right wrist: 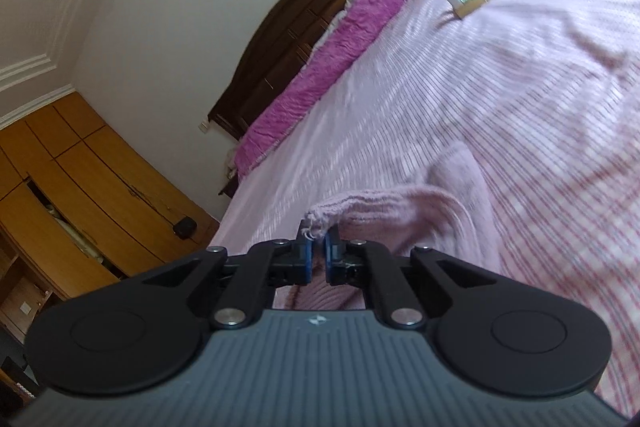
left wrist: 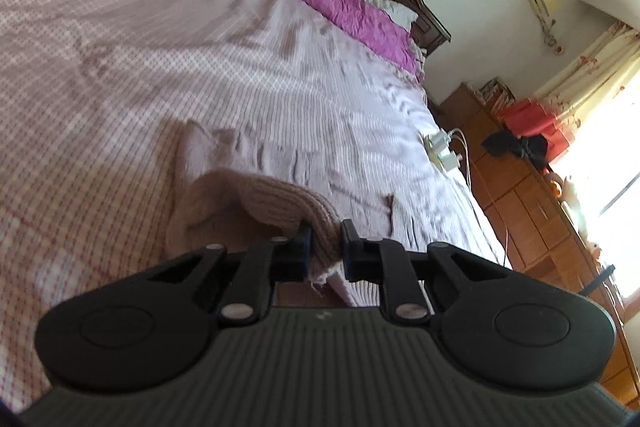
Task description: Fold small clothes
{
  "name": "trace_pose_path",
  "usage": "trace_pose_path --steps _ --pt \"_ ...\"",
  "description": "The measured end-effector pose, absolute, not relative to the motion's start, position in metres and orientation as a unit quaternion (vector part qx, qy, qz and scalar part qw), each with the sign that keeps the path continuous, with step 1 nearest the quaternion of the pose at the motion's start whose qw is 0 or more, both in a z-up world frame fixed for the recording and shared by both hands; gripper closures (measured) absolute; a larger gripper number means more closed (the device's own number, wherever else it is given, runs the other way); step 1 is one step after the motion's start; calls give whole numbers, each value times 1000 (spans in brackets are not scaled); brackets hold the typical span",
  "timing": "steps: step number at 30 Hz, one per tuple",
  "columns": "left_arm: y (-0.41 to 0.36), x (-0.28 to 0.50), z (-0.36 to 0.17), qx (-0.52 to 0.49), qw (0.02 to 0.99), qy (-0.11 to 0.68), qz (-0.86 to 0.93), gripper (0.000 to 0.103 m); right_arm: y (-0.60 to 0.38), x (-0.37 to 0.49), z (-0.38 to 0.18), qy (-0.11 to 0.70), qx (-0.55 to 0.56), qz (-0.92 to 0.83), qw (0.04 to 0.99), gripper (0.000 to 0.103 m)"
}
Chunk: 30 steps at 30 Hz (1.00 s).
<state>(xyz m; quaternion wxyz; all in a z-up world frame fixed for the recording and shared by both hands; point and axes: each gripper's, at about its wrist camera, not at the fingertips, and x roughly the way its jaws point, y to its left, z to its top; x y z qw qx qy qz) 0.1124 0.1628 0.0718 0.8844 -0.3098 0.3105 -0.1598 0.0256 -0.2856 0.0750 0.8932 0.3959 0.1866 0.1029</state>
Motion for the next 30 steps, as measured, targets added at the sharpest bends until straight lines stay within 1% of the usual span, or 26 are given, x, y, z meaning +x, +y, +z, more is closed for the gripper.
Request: trace_pose_path --steps 9,14,18,20,21,22,23,25,27,30 --pt "164 163 83 -298 899 295 -126 87 -285 80 83 169 382 72 906 96" --pt "160 197 73 -290 900 308 -102 87 -275 120 73 186 351 44 917 96" --pt "154 217 59 -264 904 327 -80 85 -264 148 57 224 318 4 921 94" --pt "153 223 53 -256 904 335 -62 83 -260 156 49 241 309 -3 920 88" --pt "154 225 50 -256 904 337 -58 81 -259 159 46 246 309 -6 919 82" --pt "156 225 49 -256 904 337 -53 81 -257 159 43 249 310 -7 917 75" --pt "158 225 48 -258 904 337 -51 79 -257 158 42 247 311 -7 918 70" --pt "163 223 49 -263 904 334 -55 76 -256 155 43 239 308 -9 921 46" --pt "166 219 52 -258 907 329 -54 74 -256 150 44 223 303 -12 926 39" --pt "168 212 59 -242 914 323 -49 73 -259 137 51 205 297 -8 933 37"
